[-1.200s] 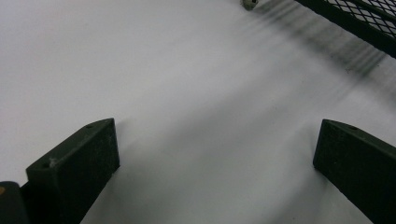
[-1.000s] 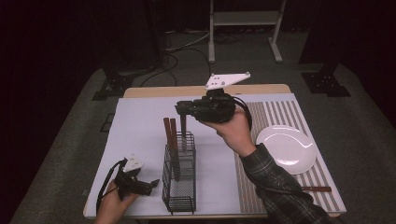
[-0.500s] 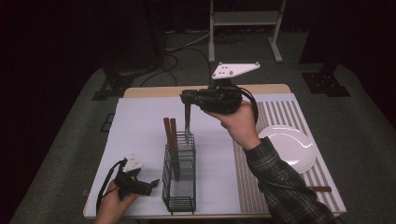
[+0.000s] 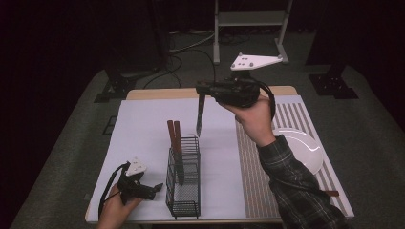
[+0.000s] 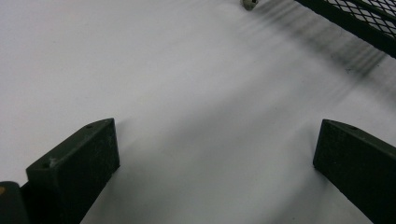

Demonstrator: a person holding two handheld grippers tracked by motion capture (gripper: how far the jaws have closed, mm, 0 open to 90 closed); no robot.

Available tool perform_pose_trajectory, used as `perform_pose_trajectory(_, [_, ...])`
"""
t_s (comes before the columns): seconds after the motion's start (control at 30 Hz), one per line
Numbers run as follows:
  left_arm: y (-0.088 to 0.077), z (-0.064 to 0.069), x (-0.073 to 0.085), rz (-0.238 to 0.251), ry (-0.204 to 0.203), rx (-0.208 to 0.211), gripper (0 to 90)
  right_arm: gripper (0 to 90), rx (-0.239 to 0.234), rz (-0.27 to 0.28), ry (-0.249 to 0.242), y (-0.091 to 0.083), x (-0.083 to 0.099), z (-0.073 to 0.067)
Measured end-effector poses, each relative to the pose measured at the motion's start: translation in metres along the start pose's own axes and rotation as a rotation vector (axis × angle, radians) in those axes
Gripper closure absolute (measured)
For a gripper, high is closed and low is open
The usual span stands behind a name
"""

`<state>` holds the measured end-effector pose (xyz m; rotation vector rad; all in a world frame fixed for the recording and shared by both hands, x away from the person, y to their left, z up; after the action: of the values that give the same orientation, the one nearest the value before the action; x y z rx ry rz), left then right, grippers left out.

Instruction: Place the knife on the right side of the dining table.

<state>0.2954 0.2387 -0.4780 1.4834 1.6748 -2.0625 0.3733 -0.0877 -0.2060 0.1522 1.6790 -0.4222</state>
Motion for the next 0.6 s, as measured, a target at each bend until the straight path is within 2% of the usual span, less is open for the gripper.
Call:
perform_pose_trajectory(0.3, [0.000, 0.000, 0.000, -0.001, 0.001, -0.001, 0.0, 79.2, 0.074, 0.022, -0.006, -0.020, 0.000, 0.014])
perform_pose_trajectory(0.33, [0.000, 0.000, 0.000, -0.001, 0.001, -0.001, 0.0, 79.2, 0.095, 0.026, -0.007, -0.025, 0.000, 0.019])
perform_pose_trajectory(0.6, [0.000, 0.000, 0.000, -0.001, 0.000, -0.001, 0.0, 79.2, 0.176, 0.024, -0.010, -0.039, 0.006, 0.036])
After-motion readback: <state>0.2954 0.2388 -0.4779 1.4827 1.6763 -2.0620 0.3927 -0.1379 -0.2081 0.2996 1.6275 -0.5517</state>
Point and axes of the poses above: each handheld gripper's, and its own axes: y roughly forward along the jaws, x roughly out of its underside, z roughly to its right, the point moved 2 cm from there along y, roughly forward along the jaws, and after that the axes turned 5 degrees about -x, right-handed, at the moved point
